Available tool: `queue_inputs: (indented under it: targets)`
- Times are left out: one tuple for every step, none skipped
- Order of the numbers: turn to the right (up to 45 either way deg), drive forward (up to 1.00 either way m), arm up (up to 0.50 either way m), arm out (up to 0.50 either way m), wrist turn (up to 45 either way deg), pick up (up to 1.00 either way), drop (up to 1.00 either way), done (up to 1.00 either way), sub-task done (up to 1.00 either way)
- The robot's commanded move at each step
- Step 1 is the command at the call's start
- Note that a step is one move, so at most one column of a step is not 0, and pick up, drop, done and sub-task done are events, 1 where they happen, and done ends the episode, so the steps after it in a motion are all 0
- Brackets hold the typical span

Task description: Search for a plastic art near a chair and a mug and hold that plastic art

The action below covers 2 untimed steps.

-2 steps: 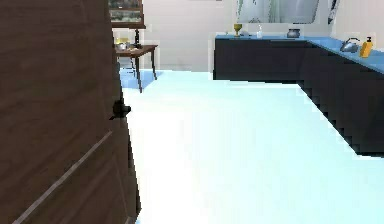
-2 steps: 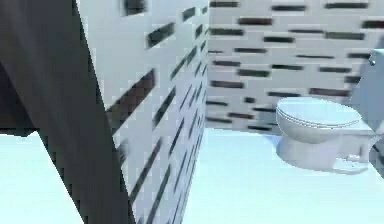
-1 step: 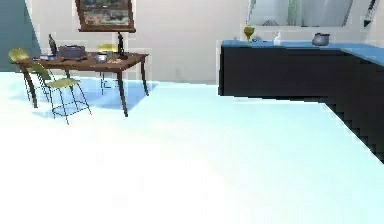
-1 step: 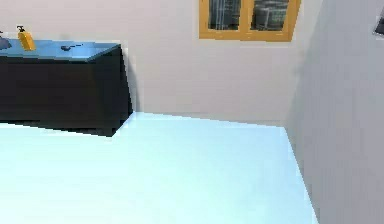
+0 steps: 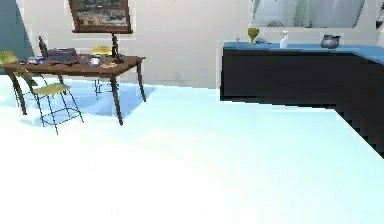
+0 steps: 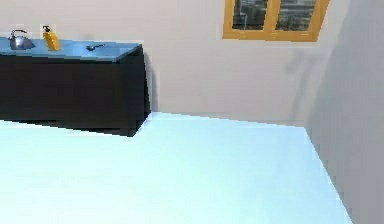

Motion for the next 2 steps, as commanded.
queue_inputs:
  targets:
    - [-27.0,0.00,0.00,0.00,0.0,0.00,0.00,0.00,0.00]
    - [0.0,0.30,0.00,0.00,0.0,0.00,0.00,0.00,0.00]
